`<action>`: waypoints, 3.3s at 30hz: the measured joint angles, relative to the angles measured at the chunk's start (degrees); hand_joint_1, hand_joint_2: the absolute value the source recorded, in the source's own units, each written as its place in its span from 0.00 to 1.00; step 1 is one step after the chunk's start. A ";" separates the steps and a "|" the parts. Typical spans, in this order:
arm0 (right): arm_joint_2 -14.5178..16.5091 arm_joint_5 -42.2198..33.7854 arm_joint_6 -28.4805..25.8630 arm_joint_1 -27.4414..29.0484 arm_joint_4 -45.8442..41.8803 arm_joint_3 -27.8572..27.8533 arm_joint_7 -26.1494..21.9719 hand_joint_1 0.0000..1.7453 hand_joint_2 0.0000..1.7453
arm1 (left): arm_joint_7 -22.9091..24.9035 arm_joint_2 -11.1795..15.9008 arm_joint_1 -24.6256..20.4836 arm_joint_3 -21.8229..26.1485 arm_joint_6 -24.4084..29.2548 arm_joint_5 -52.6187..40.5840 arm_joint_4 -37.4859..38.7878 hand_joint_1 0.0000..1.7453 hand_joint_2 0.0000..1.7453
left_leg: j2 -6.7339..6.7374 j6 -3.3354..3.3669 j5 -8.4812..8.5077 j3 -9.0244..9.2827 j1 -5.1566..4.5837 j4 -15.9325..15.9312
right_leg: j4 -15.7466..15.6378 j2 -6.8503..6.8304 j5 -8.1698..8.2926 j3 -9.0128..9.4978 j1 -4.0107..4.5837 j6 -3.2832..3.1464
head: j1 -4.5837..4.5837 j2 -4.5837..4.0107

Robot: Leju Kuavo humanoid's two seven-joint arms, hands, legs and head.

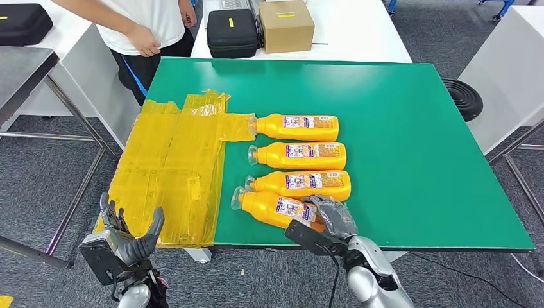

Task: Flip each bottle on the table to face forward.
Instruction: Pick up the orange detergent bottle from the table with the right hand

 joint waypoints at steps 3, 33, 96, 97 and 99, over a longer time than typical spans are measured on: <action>0.08 0.00 0.00 0.00 0.00 -0.04 0.00 1.00 1.00 | 0.00 0.00 0.00 0.00 0.01 0.00 0.00 0.00 1.00 | -0.01 0.00 0.00 -0.02 0.00 0.00 | 0.00 -0.01 -0.01 -0.01 0.00 0.01 | 0.00 0.00; 4.14 -4.90 -13.24 -2.22 -5.68 -1.30 -18.17 1.00 1.00 | 3.47 0.44 -1.71 -0.01 -15.81 8.11 0.16 0.00 1.00 | -0.01 0.02 0.04 -0.08 0.01 0.00 | 0.01 -0.02 -0.01 -0.08 0.01 0.00 | -0.01 0.00; 18.34 -7.39 -8.22 -8.10 18.35 0.80 -24.59 1.00 1.00 | 13.23 5.60 -15.08 -13.33 -49.41 18.60 15.78 0.00 1.00 | 0.00 0.02 0.05 -0.12 0.01 0.00 | 0.04 -0.02 0.00 -0.15 0.01 -0.01 | 0.01 0.00; 18.40 -7.22 -8.18 -8.24 18.64 0.97 -24.44 1.00 1.00 | 13.24 5.60 -15.13 -13.33 -49.40 18.87 15.92 0.00 1.00 | 0.00 0.02 0.05 -0.12 0.01 0.00 | 0.04 -0.01 0.00 -0.15 0.01 -0.01 | 0.01 0.00; 18.49 -6.79 -8.08 -8.63 19.41 1.50 -24.05 1.00 1.00 | 13.23 5.59 -15.16 -13.32 -49.29 19.62 16.19 0.00 1.00 | 0.00 0.02 0.05 -0.12 0.01 0.00 | 0.04 -0.01 0.00 -0.15 0.01 -0.01 | 0.01 0.00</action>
